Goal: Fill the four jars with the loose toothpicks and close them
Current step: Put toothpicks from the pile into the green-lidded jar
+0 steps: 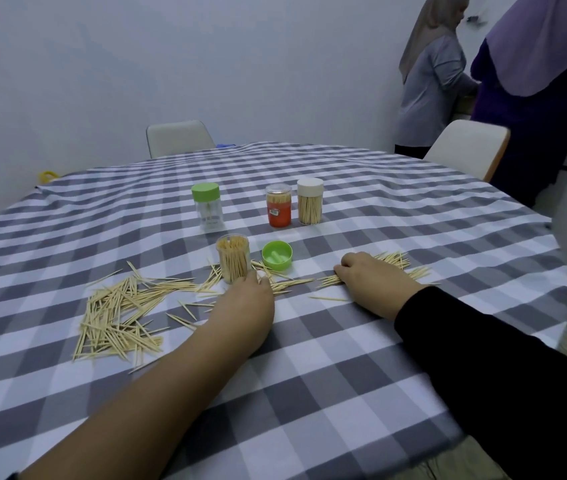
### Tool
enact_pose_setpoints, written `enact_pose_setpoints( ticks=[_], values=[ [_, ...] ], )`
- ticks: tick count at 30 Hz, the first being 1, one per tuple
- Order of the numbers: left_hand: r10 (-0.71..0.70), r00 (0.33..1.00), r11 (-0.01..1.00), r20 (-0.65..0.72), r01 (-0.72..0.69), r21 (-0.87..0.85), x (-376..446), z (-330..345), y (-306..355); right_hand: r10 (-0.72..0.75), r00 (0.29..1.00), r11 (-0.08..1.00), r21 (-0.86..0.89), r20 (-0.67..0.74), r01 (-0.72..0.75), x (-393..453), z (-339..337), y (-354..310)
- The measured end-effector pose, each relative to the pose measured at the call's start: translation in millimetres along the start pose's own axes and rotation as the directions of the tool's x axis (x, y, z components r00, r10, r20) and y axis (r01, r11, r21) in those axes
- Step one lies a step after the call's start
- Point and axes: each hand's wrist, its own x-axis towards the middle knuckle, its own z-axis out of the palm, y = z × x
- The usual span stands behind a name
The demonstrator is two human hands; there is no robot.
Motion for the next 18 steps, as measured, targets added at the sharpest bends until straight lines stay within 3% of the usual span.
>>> enact_pose_setpoints(
  ticks=[11,18],
  values=[
    [-0.005,0.997,0.996,-0.078,0.012,0.092,-9.1,-5.7,-7.4,0.004,0.996,0.997,-0.082,-0.092,-0.011,-7.4,3.8,-3.2],
    [-0.015,0.997,0.999,-0.082,0.017,0.029,-14.2,-6.4,-1.1,-0.001,0.996,1.0,0.002,-0.087,0.001,-8.5,2.7,-1.5]
  ],
)
